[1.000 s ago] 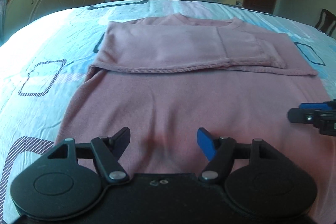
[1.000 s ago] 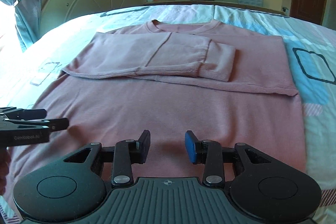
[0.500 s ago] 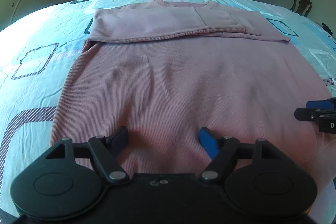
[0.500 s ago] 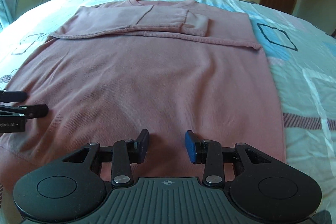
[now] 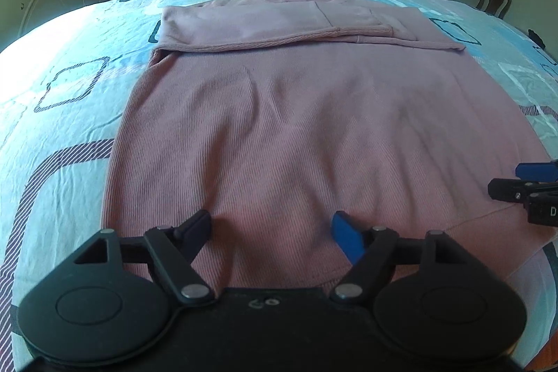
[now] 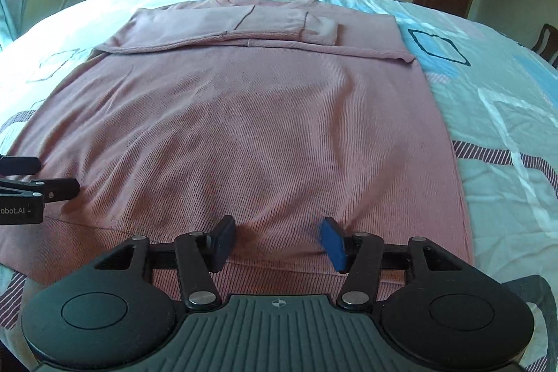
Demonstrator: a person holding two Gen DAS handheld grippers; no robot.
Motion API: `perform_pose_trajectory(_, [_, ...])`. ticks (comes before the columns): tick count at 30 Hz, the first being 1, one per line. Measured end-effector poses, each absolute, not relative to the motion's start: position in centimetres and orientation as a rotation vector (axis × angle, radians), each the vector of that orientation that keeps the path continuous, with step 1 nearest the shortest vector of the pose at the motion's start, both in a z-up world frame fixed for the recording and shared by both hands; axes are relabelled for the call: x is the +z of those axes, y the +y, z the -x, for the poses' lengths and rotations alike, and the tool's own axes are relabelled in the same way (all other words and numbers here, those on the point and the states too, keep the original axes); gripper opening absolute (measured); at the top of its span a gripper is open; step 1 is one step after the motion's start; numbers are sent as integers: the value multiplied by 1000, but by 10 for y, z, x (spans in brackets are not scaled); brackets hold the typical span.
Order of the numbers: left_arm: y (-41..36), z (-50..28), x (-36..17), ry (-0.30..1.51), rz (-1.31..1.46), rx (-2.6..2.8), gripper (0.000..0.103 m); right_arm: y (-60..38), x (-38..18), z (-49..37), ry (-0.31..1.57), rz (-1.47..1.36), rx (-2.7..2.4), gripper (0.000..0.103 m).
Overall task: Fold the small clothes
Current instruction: 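Move both tools to the sweatshirt hem, open, ready to fold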
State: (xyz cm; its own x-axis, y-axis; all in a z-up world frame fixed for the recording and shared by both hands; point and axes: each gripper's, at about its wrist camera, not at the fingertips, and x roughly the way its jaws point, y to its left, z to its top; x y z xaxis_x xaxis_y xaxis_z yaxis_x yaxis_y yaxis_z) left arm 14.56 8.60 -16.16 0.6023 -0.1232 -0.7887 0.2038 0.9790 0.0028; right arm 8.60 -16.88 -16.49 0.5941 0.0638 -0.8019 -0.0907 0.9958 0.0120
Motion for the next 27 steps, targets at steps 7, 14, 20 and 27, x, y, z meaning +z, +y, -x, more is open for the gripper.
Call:
perform_pose_trajectory(7, [94, -135, -160, 903, -91, -188, 79, -172, -170, -80, 941, -4, 48, 62])
perform_pose_trajectory(14, [97, -132, -164, 893, -87, -180, 86, -171, -176, -77, 909, -20, -4, 77])
perform_pose_trajectory(20, [105, -125, -158, 891, -57, -191, 86, -180, -179, -74, 913, -70, 24, 101])
perform_pose_trajectory(27, [123, -114, -154, 911, -53, -162, 80, -185, -176, -76, 960, -54, 96, 102])
